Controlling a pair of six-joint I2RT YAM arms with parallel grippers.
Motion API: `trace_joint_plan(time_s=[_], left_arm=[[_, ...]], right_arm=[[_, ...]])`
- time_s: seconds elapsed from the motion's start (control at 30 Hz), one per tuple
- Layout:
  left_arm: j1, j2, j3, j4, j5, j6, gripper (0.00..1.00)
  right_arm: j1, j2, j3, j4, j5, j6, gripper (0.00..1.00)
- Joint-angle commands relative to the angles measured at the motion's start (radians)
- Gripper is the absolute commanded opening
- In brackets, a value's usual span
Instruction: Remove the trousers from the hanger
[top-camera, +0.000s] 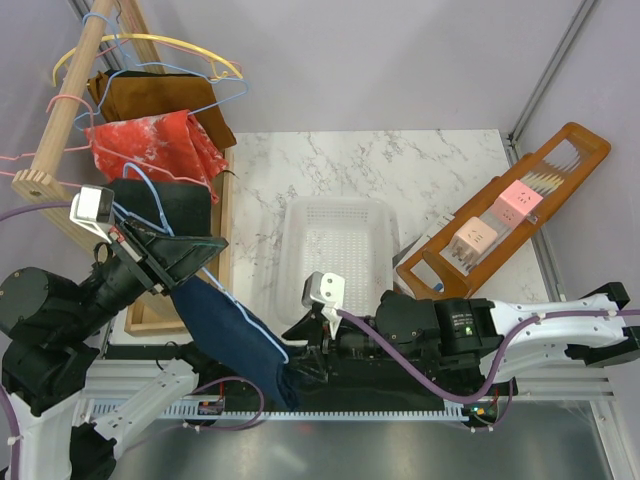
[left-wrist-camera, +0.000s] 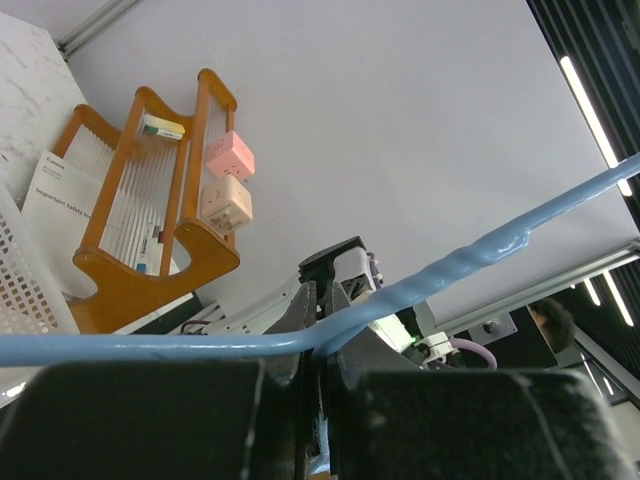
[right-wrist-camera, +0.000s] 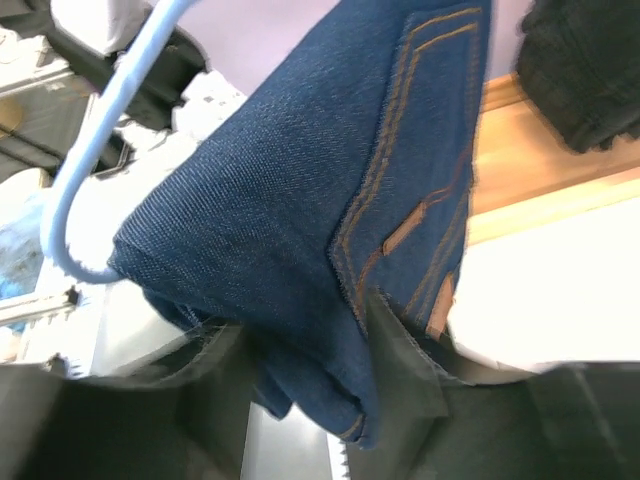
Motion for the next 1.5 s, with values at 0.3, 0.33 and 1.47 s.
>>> trace_joint_plan(time_s=[0.3, 0.33, 1.47], left_arm=[[-0.004, -0.054, -0.007, 0.021, 0.031, -0.082, 0.02], [-0.004, -0.054, -0.008, 0.021, 0.031, -0.084, 0.02], [-0.004, -0.14, -0.115, -0.036, -0.065, -0.059, 0.02]], right_arm=[[0.011, -0.039, 0.019, 0.095, 0.216, -0.057, 0.2], [0.009, -0.042, 0.018, 0.102, 0.214, -0.064, 0.18], [0.011, -0.031, 0.215, 0.263, 0.427, -0.03, 0.0]])
